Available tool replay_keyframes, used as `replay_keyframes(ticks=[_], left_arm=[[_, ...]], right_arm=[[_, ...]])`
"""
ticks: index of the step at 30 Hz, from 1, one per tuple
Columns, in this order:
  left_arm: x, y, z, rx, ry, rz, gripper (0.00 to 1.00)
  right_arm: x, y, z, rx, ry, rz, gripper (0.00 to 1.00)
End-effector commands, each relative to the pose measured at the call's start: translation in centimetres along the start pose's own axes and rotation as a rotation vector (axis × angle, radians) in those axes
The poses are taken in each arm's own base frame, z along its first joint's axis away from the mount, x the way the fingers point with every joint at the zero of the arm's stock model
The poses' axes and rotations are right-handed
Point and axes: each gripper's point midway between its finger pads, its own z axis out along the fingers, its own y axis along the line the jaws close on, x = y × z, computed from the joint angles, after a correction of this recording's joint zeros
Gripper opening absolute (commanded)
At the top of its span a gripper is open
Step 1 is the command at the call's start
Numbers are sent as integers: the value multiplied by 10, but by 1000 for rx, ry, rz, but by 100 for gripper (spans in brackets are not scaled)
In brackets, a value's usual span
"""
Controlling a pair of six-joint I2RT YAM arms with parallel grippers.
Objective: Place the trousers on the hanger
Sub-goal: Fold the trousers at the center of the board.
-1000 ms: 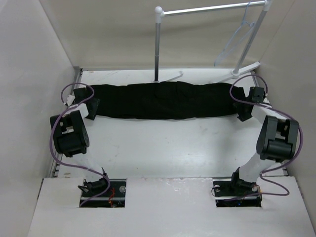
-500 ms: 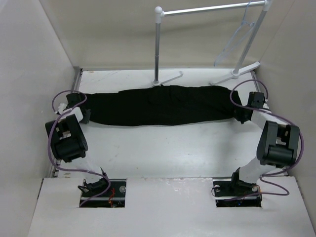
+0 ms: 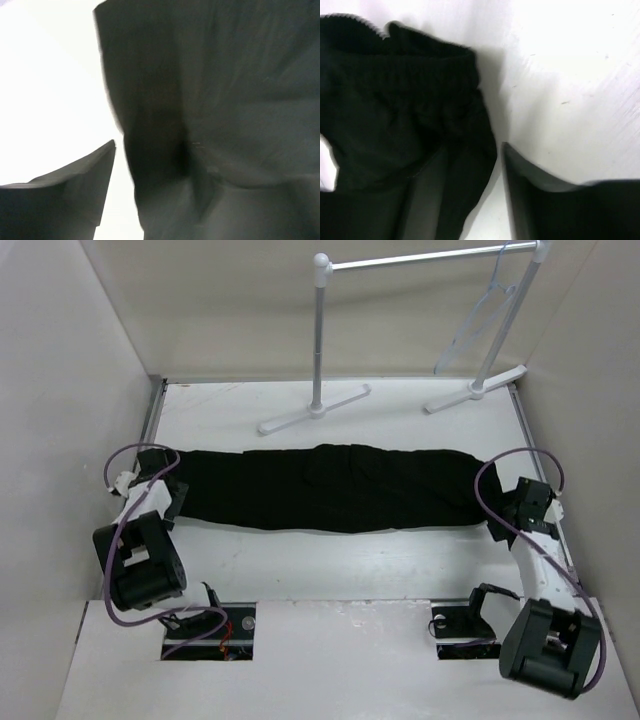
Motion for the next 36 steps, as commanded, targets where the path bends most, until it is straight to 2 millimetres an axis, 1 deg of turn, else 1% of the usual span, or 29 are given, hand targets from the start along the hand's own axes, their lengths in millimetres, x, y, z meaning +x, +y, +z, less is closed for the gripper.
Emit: replay_keyframes(ticks=[1, 2, 4, 6, 7, 8, 10, 12, 13, 14, 15, 16, 17, 19, 21, 23, 25, 26, 27, 29, 30, 31, 32, 33, 36], left_arm=[[-10, 13, -24, -4, -53, -9, 66], [-18, 8, -35, 25, -75, -18, 70], [-23, -10, -62, 102, -107, 0, 75], [-21, -32, -88, 186, -129, 35, 76], [-18, -42, -99, 225, -138, 47, 76], [-10, -53, -110, 267, -135, 70, 76], [14, -74, -129, 348, -112, 134, 76], [45, -91, -144, 422, -83, 207, 76], [54, -96, -149, 446, -73, 231, 76], [66, -99, -153, 472, -61, 253, 76], [80, -103, -158, 500, -42, 283, 75], [87, -104, -160, 512, -33, 302, 75], [91, -105, -162, 529, -29, 308, 75], [101, -106, -167, 561, -8, 324, 75], [107, -105, -168, 585, 15, 325, 75], [108, -104, -169, 598, 31, 319, 75], [108, -104, -168, 610, 35, 312, 75], [108, -104, -167, 612, 39, 312, 75], [110, -102, -165, 609, 45, 313, 75], [111, -101, -162, 608, 55, 311, 75], [111, -100, -161, 604, 58, 311, 74], [110, -100, -161, 604, 57, 309, 74], [109, -100, -161, 604, 55, 308, 74], [107, -101, -162, 606, 51, 303, 74], [104, -106, -168, 618, 48, 301, 74]], right_arm=[[-16, 20, -27, -81, -53, -47, 65], [-23, 27, -39, -105, -75, -62, 72], [-36, 36, -57, -134, -123, -66, 80], [-43, 38, -63, -129, -151, -64, 85], [-43, 37, -60, -124, -150, -55, 88], [-42, 37, -53, -122, -142, -54, 90], [-39, 36, -33, -108, -108, -60, 93], [-35, 43, -17, -127, -60, -68, 94], [-37, 45, -12, -130, -54, -67, 94], [-39, 43, -3, -111, -40, -51, 94], [-42, 43, 1, -104, -32, -39, 94], [-43, 42, 4, -96, -26, -32, 94], [-45, 39, 9, -78, -28, -26, 94], [-42, 33, 17, -49, -15, -7, 93], [-32, 29, 28, -16, 28, 6, 92], [-21, 29, 37, 6, 64, 26, 91], [-18, 30, 48, 17, 73, 41, 88], [-17, 29, 55, 27, 76, 49, 84], [-16, 31, 61, 24, 86, 63, 77], [-16, 33, 71, 14, 86, 83, 58], [-15, 34, 74, 7, 86, 93, 42], [-14, 37, 74, -6, 87, 97, 31], [-16, 40, 70, -17, 73, 96, 23], [-22, 44, 61, -35, 37, 93, 20], [-56, 54, 24, -42, -111, 71, 18]])
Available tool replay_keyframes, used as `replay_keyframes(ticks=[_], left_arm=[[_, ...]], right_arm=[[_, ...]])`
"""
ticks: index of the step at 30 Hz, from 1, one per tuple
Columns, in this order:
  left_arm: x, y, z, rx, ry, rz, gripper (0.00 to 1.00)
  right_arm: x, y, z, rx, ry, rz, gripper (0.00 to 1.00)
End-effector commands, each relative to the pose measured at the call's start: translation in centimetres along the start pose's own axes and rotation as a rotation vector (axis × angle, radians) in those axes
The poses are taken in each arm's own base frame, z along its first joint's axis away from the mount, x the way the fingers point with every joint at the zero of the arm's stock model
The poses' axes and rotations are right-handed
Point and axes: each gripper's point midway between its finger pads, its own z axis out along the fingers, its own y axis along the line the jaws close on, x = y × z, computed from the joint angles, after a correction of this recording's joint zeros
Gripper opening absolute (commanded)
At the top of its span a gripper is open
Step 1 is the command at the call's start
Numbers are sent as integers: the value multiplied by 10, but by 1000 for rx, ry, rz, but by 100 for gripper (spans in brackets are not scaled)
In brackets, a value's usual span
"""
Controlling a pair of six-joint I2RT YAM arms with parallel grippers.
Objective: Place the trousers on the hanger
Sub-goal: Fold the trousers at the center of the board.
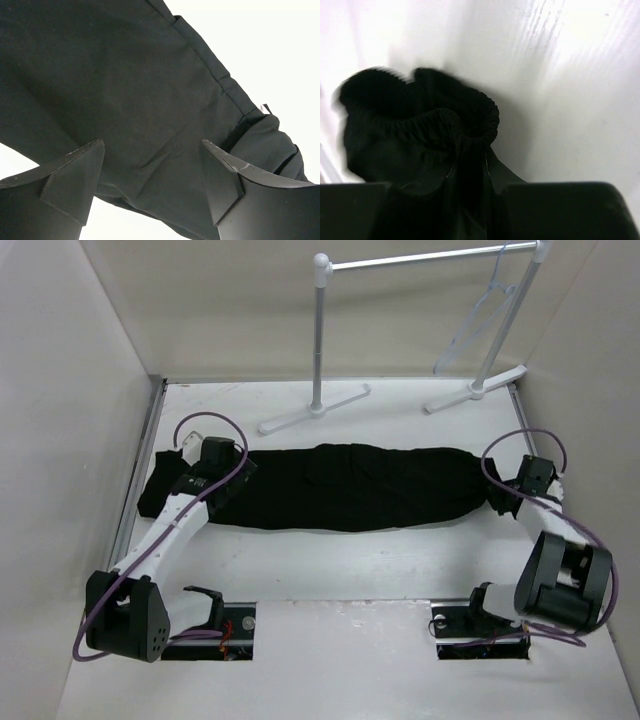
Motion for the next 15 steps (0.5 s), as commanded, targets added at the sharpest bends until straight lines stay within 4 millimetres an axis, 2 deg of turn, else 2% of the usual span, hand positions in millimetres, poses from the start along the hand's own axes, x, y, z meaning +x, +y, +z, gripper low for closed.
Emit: replay_keyframes(ticks=[1, 3, 4, 5, 8, 12, 15], left_arm=[[-13, -18, -11, 60, -32, -15, 74], [-13, -28, -14, 76, -31, -4, 74], [-13, -32, -17, 82, -28, 4, 74], [-14, -38, -20, 91, -29, 10, 74], [-14, -61, -35, 124, -29, 42, 74], [-16, -89, -61, 172, -43, 84, 74], [-22, -103, -79, 200, -69, 99, 74]], right_arm=[[-48, 27, -49, -46, -216, -32, 18], [-70, 42, -83, -68, -300, -63, 18], [-85, 55, -108, -99, -357, -75, 18], [-92, 62, -123, -119, -384, -80, 18], [-119, 90, -183, -216, -478, -115, 18], [-129, 131, -265, -389, -548, -178, 19], [-111, 163, -309, -505, -539, -280, 20]])
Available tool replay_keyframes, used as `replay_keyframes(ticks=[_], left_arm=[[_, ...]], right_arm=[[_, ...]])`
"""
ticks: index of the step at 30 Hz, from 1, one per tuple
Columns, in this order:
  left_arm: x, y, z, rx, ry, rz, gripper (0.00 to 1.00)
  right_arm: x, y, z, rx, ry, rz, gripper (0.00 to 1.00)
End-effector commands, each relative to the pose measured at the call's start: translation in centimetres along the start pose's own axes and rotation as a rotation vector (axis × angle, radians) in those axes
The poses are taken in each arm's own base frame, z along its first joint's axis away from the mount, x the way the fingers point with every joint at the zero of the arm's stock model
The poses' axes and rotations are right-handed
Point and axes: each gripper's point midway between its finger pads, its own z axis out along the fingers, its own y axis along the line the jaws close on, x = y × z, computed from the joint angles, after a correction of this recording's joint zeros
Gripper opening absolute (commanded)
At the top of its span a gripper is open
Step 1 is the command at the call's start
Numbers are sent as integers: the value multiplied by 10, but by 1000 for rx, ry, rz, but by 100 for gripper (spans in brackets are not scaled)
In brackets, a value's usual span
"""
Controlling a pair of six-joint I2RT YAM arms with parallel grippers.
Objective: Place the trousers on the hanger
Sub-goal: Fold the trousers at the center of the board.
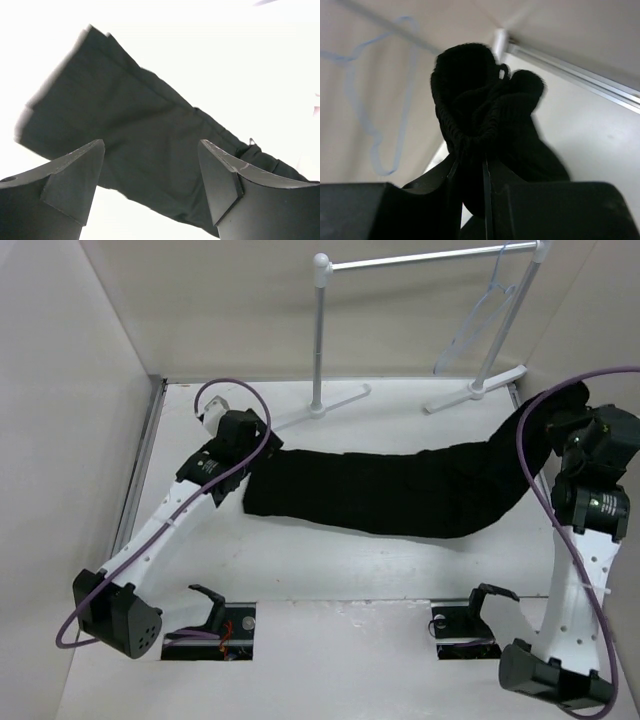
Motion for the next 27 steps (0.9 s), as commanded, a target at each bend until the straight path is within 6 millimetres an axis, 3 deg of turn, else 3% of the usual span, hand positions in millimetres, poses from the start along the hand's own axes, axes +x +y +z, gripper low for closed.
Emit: replay_keyframes(ticks=[1, 5, 9, 11, 15, 19, 20, 21, 22, 24, 27], left_arm=[[-17, -15, -22, 10, -57, 21, 74], [-25, -16, -37, 30, -85, 11, 74], [-32, -1, -43, 14, -102, -10, 74], [-37, 11, -45, -1, -113, -25, 74], [-48, 34, -43, -38, -137, -54, 74], [-65, 58, -36, -81, -173, -74, 75], [-72, 63, -33, -88, -188, -84, 75], [-78, 67, -32, -91, -198, -98, 75], [-83, 69, -30, -87, -205, -116, 75], [-91, 69, -26, -70, -205, -139, 75], [-86, 64, -10, -57, -172, -136, 75]], right_arm=[[-11, 47, -35, -139, 11, -93, 21], [22, 110, -60, -316, 131, -117, 22], [97, 167, -81, -402, 244, -208, 22], [144, 194, -98, -458, 309, -264, 22], [261, 233, -132, -540, 455, -397, 23], [397, 237, -142, -530, 559, -543, 34], [419, 236, -143, -529, 577, -559, 40], [448, 234, -149, -534, 611, -587, 53], [466, 232, -157, -543, 658, -607, 64], [473, 230, -172, -567, 717, -608, 79], [445, 225, -176, -590, 731, -567, 83]])
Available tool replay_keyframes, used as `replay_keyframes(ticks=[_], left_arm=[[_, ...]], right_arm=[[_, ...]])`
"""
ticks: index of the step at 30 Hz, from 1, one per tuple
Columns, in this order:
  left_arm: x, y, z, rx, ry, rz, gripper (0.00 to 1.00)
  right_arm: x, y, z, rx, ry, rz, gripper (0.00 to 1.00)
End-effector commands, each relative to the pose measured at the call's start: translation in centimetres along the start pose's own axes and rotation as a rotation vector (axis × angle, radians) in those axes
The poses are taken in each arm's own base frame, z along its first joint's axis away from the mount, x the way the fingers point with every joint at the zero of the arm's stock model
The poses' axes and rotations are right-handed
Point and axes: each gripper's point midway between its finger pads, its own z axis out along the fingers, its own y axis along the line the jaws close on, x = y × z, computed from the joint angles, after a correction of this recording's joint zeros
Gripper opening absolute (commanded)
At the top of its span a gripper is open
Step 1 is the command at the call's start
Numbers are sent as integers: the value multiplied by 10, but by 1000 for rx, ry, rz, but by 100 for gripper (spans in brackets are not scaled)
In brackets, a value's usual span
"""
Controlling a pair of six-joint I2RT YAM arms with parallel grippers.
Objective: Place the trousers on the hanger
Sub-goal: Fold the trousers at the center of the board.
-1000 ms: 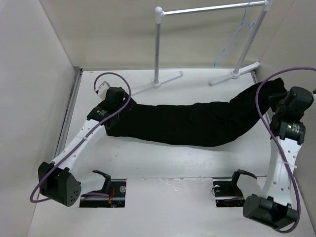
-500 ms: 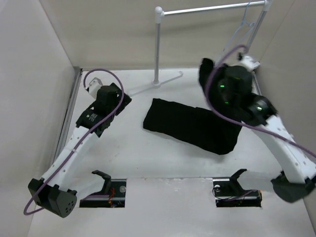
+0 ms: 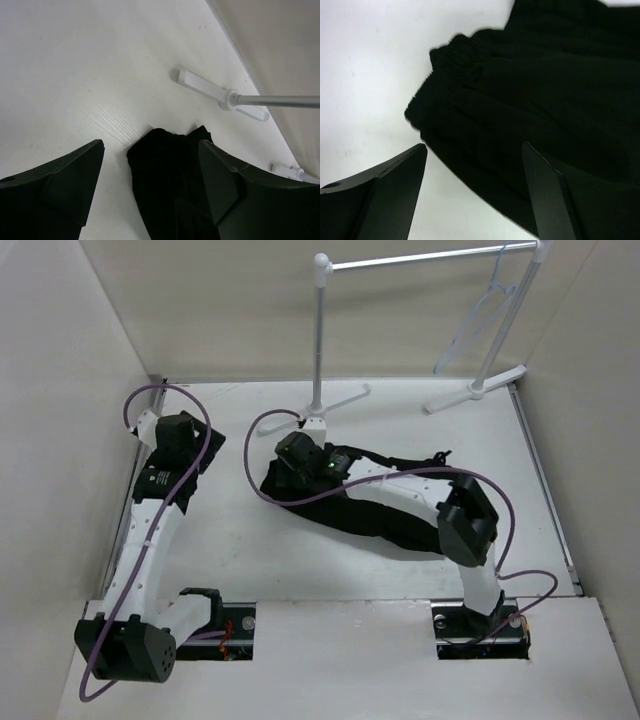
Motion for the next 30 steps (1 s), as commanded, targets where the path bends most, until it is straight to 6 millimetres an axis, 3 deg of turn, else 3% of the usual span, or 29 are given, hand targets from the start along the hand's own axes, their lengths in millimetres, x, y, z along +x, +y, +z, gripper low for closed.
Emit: replay_keyframes(ticks=[1, 5, 7, 9, 12, 15, 18, 20, 23, 24, 27, 30], left_arm=[[13, -19, 15, 74, 48, 26, 75], [59, -60, 34, 150, 150, 104, 75], [91, -90, 44, 197, 209, 159, 75], [129, -123, 54, 249, 271, 215, 75], [193, -166, 73, 328, 362, 320, 75], [240, -181, 99, 342, 425, 386, 74], [259, -153, 142, 240, 395, 416, 74], [254, -118, 161, 141, 363, 424, 73], [233, -60, 171, -2, 293, 447, 73], [223, -40, 170, -47, 271, 451, 73], [190, 20, 157, -171, 206, 428, 73], [156, 59, 139, -234, 147, 382, 73]], right_arm=[[-93, 1, -75, -159, -175, 180, 83], [-108, -79, -104, -132, -223, 256, 72], [-99, -132, -111, -76, -238, 299, 47], [-77, -183, -107, -21, -214, 343, 25], [-45, -240, -97, 29, -148, 423, 21], [-26, -287, -80, 75, -121, 509, 23], [-20, -326, -56, 127, -97, 595, 23], [-20, -343, -37, 150, -81, 631, 22], [-25, -351, -6, 160, -40, 684, 20], [-28, -346, 4, 146, -23, 686, 20], [-31, -301, 28, 58, 34, 644, 21], [-32, -259, 46, -16, 86, 629, 22]])
